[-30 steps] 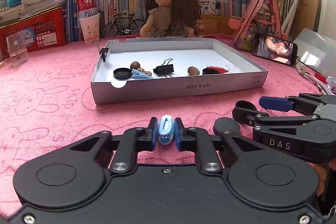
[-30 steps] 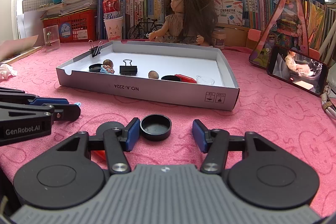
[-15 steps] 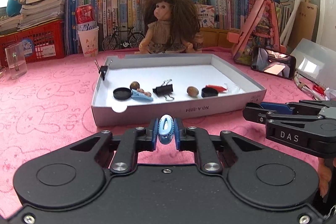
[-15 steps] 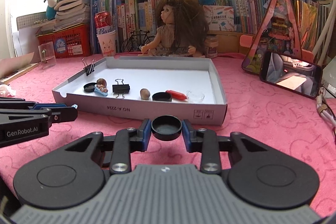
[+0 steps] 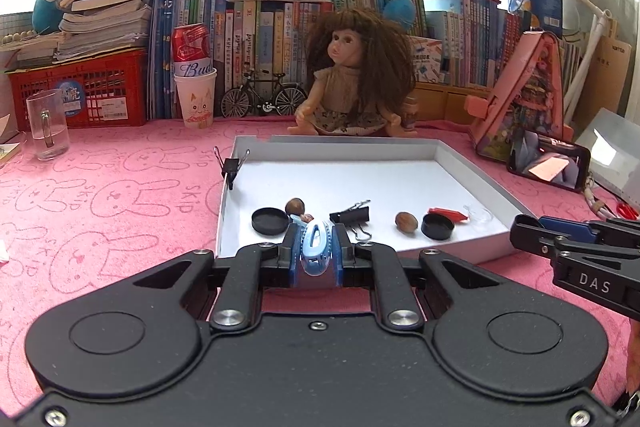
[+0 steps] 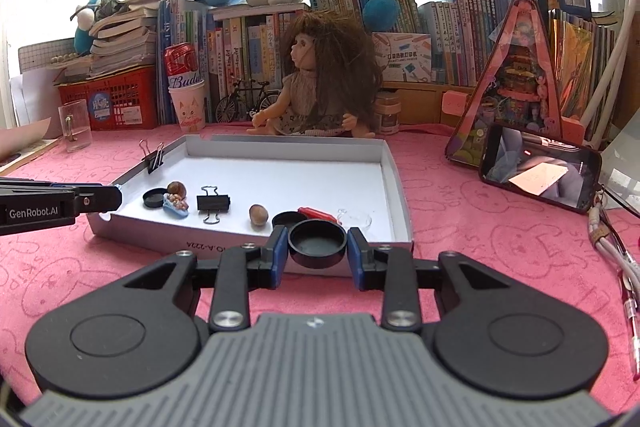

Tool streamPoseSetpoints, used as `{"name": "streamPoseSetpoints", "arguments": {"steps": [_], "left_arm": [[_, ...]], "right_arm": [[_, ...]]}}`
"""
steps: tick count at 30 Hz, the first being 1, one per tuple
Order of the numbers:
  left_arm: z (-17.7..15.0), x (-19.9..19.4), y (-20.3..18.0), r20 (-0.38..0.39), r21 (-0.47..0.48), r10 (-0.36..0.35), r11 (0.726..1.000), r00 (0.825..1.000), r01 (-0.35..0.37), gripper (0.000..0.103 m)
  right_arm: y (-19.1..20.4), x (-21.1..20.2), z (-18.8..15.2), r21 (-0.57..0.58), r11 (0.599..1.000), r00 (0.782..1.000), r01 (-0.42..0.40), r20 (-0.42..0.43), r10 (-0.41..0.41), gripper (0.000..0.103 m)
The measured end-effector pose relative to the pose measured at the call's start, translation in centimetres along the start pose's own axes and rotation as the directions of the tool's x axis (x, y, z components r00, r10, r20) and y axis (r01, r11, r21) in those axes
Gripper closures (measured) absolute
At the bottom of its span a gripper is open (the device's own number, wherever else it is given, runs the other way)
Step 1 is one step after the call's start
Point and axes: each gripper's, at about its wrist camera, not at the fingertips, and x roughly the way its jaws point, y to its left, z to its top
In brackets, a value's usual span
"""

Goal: Organize rigid objects
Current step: 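Carry the hair clip in the left gripper over the tray while the right carries the cap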

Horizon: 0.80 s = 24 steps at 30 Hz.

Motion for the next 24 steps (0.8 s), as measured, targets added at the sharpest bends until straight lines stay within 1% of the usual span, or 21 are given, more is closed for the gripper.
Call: {"name": "streamPoseSetpoints", "arguments": {"steps": [6, 16, 19, 24], "left_arm": [[0.9, 1.2, 0.6, -0.001, -0.013, 0.011, 1.000, 1.000, -0.011, 0.088], [2.6, 3.4, 1.4, 0.020, -0.017, 0.008, 1.000, 1.000, -0.007, 0.088], [3.6, 4.3, 2.0, 0.026, -0.028, 0.002, 1.000, 1.000, -0.001, 0.088], [5.1, 6.9, 3.1, 0.006, -0.046, 0.001, 0.999, 1.000, -0.001, 0.088]], "right_arm": [[-0.5, 0.7, 0.7, 0.020, 1.000, 1.000, 0.016, 0.007, -0.016, 0.067], [-1.7, 2.8, 2.0, 0.057, 0.998, 0.999, 0.037, -0.002, -0.037, 0.067], [-2.1, 3.8, 2.6, 0.069, 0.997, 0.999, 0.041, -0.010, -0.040, 0.067], [-2.9, 5.8, 3.8, 0.103, 0.994, 0.999, 0.041, -0.030, -0.038, 0.067]]}}
